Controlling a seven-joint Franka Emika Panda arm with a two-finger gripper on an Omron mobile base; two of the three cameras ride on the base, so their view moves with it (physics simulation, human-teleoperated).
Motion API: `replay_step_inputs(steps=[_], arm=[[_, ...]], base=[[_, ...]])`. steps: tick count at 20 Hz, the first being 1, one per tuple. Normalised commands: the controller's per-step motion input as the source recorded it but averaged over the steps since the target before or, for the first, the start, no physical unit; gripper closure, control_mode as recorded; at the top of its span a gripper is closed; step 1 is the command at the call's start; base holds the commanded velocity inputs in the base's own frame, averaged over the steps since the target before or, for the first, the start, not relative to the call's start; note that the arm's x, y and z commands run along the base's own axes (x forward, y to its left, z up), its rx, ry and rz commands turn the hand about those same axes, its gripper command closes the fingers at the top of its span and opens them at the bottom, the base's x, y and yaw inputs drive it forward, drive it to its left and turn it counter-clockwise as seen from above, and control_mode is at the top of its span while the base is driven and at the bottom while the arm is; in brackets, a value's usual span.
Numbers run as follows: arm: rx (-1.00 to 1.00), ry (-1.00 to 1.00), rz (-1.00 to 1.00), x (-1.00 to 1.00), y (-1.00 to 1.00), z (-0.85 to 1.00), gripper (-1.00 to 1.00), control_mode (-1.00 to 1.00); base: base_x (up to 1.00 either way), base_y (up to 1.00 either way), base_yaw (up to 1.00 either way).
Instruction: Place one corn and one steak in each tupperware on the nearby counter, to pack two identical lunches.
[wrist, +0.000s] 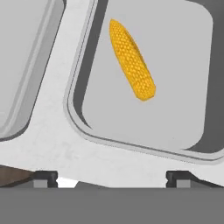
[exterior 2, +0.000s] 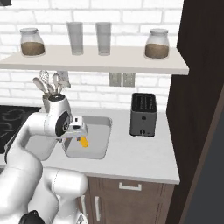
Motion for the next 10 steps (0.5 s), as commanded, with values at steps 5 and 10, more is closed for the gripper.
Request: replay_step_inputs(steps=[5, 10], arm=[[0.00, -0.06, 0.00, -1.00, 0.07, 0.04, -1.00, -1.00], [0.00, -0.07, 0.00, -0.20, 0.00, 0.00, -1.00, 1.00]], base=[[0.00, 0.00, 0.00], [-0.80, 0.00, 0.00]])
